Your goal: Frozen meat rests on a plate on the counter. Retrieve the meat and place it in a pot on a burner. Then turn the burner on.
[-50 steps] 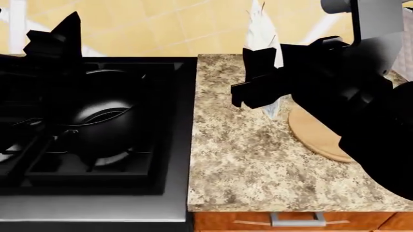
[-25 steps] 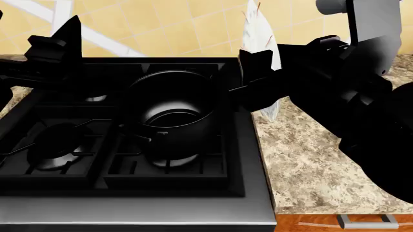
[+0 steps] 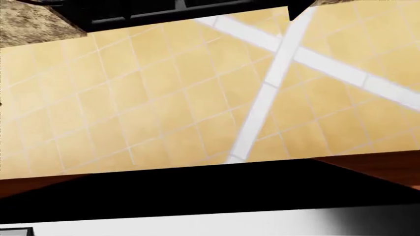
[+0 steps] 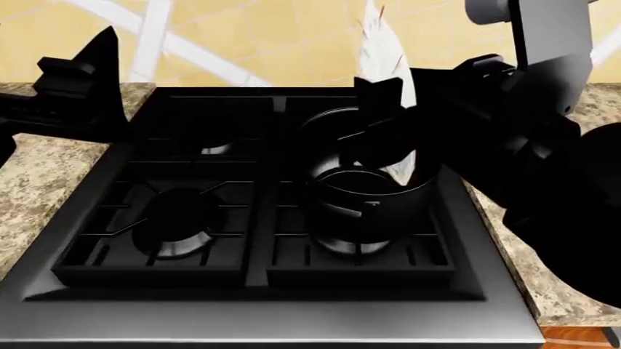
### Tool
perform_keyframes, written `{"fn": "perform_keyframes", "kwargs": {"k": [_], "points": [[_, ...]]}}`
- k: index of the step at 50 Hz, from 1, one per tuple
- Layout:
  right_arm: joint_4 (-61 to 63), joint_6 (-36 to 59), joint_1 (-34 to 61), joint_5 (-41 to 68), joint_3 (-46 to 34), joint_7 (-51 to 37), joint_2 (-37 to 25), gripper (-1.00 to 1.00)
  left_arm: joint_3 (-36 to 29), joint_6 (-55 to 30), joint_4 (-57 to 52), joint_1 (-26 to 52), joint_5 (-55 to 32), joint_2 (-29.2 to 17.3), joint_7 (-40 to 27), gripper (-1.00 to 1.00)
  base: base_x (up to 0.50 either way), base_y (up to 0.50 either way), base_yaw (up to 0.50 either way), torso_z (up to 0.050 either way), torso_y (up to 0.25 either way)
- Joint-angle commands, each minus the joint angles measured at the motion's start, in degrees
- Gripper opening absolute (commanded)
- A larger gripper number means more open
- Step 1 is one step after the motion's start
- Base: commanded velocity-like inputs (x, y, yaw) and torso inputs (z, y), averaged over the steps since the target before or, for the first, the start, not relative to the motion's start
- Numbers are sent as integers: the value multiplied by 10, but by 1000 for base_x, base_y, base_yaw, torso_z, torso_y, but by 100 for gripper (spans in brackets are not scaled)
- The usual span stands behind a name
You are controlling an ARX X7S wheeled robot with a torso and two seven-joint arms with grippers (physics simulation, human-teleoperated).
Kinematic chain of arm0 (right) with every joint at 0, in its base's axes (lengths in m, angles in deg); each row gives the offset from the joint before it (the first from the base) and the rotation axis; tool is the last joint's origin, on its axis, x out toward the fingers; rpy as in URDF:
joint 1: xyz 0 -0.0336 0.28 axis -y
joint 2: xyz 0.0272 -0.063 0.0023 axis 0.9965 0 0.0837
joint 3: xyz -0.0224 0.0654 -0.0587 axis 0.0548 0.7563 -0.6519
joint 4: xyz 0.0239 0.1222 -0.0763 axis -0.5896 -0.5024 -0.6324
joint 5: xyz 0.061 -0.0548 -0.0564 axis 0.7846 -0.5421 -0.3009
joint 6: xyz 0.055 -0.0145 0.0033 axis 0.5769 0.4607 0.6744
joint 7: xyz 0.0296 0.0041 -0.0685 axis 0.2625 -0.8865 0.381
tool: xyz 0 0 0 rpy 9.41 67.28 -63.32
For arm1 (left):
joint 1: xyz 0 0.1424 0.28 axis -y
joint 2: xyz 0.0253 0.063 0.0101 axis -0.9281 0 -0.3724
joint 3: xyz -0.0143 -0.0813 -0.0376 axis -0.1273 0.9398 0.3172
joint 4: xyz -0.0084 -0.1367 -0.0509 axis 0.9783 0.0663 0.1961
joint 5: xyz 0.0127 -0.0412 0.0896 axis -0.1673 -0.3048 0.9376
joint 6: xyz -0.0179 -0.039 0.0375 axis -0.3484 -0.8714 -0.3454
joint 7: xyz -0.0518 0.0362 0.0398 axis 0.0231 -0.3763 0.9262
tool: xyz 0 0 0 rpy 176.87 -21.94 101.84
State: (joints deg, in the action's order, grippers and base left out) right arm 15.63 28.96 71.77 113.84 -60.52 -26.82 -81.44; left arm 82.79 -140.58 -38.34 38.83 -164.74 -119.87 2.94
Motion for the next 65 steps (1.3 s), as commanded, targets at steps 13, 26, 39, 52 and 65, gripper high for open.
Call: {"fn": "perform_keyframes", "kwargs": {"k": [13,26,39,52,65], "points": [[-103,19,50,-14,-45,18,20,-100,30,11,0,-55,48,8,50,100,0,0,0,0,1],[-237,50,94,-178,-82,179,57,-100,44,19,8,-92,90,14,80,100,0,0,0,0,0],[-290,42,92,-241,-109,242,65,-100,40,21,16,-105,117,18,96,100,0,0,0,0,0],[-327,26,99,-298,-134,304,73,-100,32,24,20,-114,139,22,107,100,0,0,0,0,1],[-352,21,95,-324,-157,337,80,-100,37,27,14,-120,118,13,90,100,0,0,0,0,0]]}}
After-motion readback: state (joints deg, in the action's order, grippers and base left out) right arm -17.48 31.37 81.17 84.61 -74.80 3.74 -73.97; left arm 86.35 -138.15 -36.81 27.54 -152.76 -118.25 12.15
